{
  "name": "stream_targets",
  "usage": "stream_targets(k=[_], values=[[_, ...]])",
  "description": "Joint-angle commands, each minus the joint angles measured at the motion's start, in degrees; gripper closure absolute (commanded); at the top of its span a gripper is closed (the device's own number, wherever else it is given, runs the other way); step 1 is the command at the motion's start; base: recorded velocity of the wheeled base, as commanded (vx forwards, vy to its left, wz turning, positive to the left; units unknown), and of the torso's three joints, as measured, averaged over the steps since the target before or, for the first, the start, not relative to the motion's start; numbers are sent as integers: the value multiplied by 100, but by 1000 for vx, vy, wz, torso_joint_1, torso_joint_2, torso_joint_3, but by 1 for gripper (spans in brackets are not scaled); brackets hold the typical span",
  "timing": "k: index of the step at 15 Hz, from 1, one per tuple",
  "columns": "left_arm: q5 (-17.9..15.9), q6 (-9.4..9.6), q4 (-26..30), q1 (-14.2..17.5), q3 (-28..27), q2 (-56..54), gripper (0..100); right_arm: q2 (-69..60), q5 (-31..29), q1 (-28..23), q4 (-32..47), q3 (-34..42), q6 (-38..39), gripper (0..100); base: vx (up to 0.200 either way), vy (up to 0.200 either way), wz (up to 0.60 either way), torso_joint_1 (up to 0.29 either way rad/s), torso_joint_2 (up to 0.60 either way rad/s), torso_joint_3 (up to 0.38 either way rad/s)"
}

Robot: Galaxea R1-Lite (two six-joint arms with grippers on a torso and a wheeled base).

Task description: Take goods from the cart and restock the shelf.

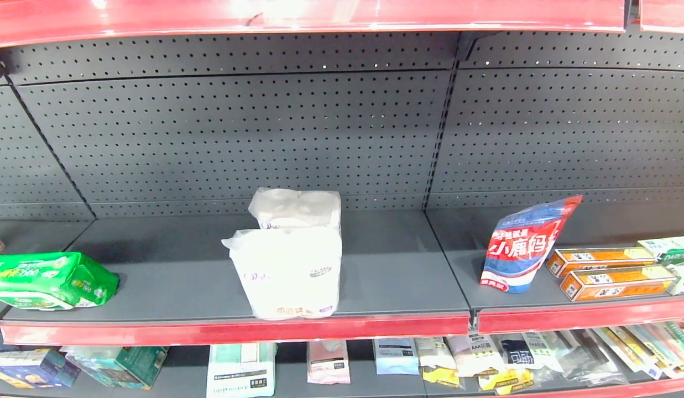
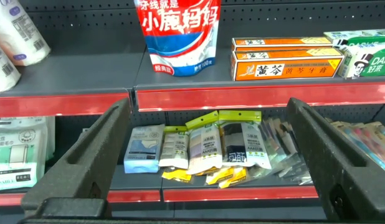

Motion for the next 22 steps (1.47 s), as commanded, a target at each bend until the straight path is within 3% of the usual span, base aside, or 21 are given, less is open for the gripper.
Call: stream_targets(k=[1, 2, 3, 4, 22], values=[[-61, 45, 166, -34, 319, -1438, 0, 7, 0, 1, -9, 0, 0, 0, 0, 0, 0, 0, 0, 0], [71, 98, 131, -61, 346, -1500, 0, 7, 0, 1, -1, 0, 0, 0, 0, 0, 0, 0, 0, 0], [660, 195, 104, -166, 443, -1711, 0, 7, 0, 1, -1, 0, 0, 0, 0, 0, 0, 0, 0, 0], [871, 89, 104, -201, 443, -1816, 0, 7, 0, 1, -1, 0, -9, 0, 0, 0, 0, 0, 0, 0], [862, -16, 113, -201, 443, -1799, 0, 7, -9, 1, -1, 0, -9, 0, 0, 0, 0, 0, 0, 0]])
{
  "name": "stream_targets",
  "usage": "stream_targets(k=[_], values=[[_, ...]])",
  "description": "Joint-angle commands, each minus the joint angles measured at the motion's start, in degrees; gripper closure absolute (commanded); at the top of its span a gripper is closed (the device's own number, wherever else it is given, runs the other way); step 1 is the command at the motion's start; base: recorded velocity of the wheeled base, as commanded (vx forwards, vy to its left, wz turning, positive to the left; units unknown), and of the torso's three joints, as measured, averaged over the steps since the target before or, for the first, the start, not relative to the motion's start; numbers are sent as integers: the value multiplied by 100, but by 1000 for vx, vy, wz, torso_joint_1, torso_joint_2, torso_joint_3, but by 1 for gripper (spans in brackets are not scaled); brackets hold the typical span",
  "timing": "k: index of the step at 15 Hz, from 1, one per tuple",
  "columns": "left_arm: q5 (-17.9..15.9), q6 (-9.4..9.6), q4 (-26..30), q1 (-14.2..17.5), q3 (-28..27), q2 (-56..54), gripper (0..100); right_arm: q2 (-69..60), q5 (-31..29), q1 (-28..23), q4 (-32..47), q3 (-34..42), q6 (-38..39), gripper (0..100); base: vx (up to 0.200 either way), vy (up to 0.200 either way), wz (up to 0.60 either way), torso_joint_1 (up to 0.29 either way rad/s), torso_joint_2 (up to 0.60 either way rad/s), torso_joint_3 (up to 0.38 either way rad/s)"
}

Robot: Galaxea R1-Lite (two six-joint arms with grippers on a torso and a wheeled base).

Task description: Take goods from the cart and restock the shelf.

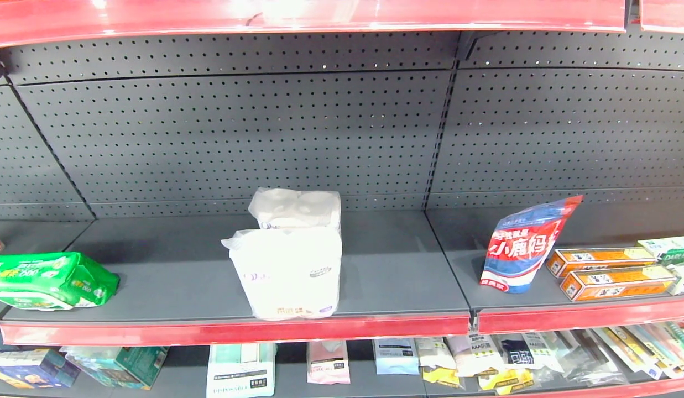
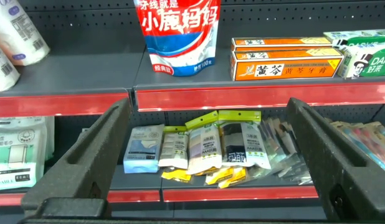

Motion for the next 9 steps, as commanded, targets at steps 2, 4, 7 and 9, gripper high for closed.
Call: stream_targets(k=[2, 4, 7, 9], values=[[-1, -3, -1, 5, 0, 18, 0, 7, 0, 1, -1, 0, 1, 0, 0, 0, 0, 0, 0, 0], [-1, -3, -1, 5, 0, 18, 0, 7, 0, 1, -1, 0, 1, 0, 0, 0, 0, 0, 0, 0], [-1, -12, -1, 5, 0, 18, 0, 7, 0, 1, -1, 0, 1, 0, 0, 0, 0, 0, 0, 0], [-1, -12, -1, 5, 0, 18, 0, 7, 0, 1, -1, 0, 1, 0, 0, 0, 0, 0, 0, 0]])
